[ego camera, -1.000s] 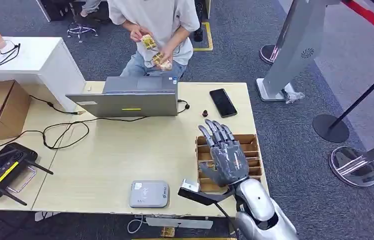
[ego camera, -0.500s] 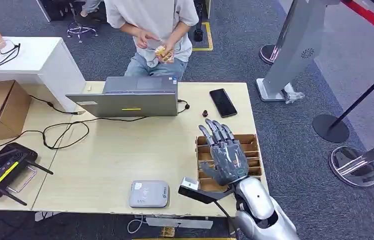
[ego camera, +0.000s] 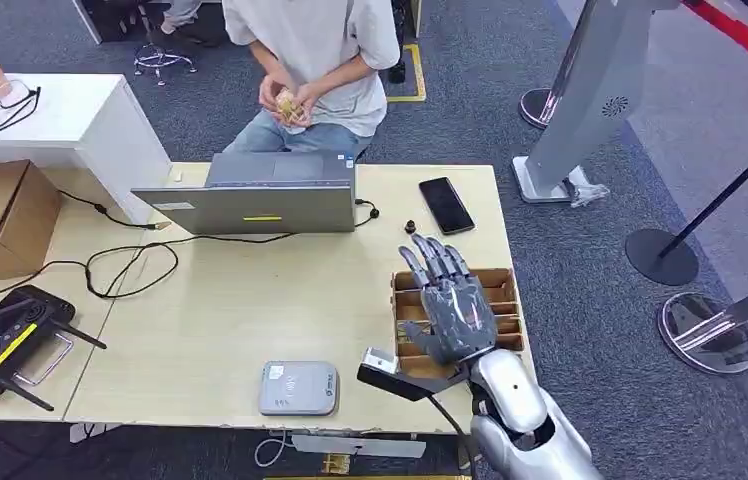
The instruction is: Pass the card to the sensor for recognition and then transmit it.
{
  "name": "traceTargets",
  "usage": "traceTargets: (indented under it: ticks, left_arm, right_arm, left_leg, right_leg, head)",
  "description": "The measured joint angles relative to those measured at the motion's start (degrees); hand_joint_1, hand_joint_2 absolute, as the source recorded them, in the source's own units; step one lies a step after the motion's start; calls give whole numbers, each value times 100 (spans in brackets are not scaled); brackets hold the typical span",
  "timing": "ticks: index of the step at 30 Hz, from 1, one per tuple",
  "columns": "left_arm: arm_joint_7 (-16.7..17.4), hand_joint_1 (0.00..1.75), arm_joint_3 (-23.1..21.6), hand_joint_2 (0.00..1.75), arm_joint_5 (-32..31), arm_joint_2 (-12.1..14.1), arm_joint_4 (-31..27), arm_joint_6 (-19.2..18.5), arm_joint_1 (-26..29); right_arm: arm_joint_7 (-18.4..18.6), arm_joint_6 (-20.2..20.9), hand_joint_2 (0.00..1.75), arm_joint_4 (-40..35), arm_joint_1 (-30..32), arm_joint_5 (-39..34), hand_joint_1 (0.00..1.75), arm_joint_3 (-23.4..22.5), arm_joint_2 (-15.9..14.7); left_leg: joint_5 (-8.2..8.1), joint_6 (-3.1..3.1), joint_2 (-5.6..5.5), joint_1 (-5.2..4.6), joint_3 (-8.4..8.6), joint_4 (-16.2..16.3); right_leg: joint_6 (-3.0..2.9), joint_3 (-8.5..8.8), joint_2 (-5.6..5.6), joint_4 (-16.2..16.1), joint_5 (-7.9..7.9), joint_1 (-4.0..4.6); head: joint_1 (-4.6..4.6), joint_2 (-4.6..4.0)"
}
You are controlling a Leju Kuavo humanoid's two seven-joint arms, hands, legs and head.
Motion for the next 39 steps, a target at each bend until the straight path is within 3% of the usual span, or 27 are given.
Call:
traceTargets:
  ticks: [26, 32, 33, 39]
  left_arm:
    - [7, 0, 0, 0, -17, -7, 0, -9, -46]
    - [-11, 0, 0, 0, -17, -17, 0, -11, -50]
    - [-18, 0, 0, 0, -20, -22, 0, -11, -51]
    - [-22, 0, 0, 0, -35, -26, 0, -11, -56]
  right_arm:
    - [22, 57, 175, 505, -175, 48, 23, 0, 7]
    - [96, 52, 175, 564, -185, 52, 37, -2, 7]
    - [96, 50, 175, 577, -189, 55, 51, -7, 7]
    - [122, 52, 175, 632, -207, 63, 52, -17, 9]
  left_leg:
    - [0, 0, 0, 0, 0, 0]
    - [0, 0, 0, 0, -1, 0]
    - [0, 0, 0, 0, -1, 0]
    - [0, 0, 0, 0, 0, 0]
  right_leg:
    - [0, 0, 0, 0, 0, 0]
    - [0, 0, 0, 0, 0, 0]
    - [0, 0, 0, 0, 0, 0]
    - [0, 0, 0, 0, 0, 0]
  head:
    - [0, 0]
    - [0, 0]
    - [0, 0]
    - [0, 0]
